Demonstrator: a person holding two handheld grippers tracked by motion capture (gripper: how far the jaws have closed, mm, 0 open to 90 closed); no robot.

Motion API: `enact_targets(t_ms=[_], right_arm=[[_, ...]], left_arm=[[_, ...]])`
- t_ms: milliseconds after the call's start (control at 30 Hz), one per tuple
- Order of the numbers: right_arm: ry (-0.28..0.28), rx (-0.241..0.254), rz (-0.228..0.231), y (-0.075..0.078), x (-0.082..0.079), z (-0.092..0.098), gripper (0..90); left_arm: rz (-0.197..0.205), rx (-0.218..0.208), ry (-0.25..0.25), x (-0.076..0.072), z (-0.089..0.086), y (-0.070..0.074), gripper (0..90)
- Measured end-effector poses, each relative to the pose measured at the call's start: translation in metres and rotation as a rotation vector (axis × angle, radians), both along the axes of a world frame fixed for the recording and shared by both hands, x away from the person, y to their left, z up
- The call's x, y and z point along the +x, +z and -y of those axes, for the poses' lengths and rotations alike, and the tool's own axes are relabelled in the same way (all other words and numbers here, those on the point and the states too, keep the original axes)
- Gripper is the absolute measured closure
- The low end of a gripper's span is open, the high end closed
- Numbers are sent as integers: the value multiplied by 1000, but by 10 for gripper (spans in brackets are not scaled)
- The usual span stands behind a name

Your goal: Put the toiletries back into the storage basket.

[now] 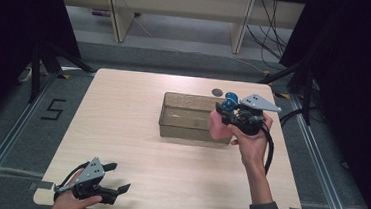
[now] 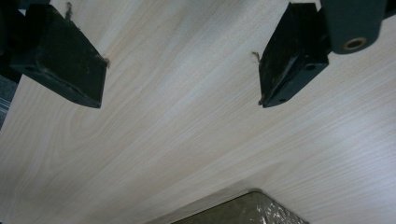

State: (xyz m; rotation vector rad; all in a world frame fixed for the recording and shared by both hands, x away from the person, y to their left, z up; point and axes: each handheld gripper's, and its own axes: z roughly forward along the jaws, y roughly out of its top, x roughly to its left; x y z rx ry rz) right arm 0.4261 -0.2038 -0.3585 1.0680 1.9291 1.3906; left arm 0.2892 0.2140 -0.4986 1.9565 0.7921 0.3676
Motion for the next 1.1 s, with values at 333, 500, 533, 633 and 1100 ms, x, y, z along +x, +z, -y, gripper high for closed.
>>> enact_targets(t_ms=[333, 500, 533, 633, 1100], right_arm=[[-48, 2, -9, -2, 16, 2, 536], [-61, 2, -9, -5, 27, 2, 536], [-67, -6, 1, -6, 28, 2, 536], [-70, -9, -4, -6, 31, 1, 535], [-87, 2, -3, -11, 43, 6, 536]], left_arm=[[-2, 8, 3, -1, -1, 1, 147], [-1, 7, 1, -1, 1, 1, 147], [-2, 7, 1, -1, 0, 1, 147], [1, -2, -3, 0, 0, 1, 147], [0, -3, -4, -1, 0, 1, 147]])
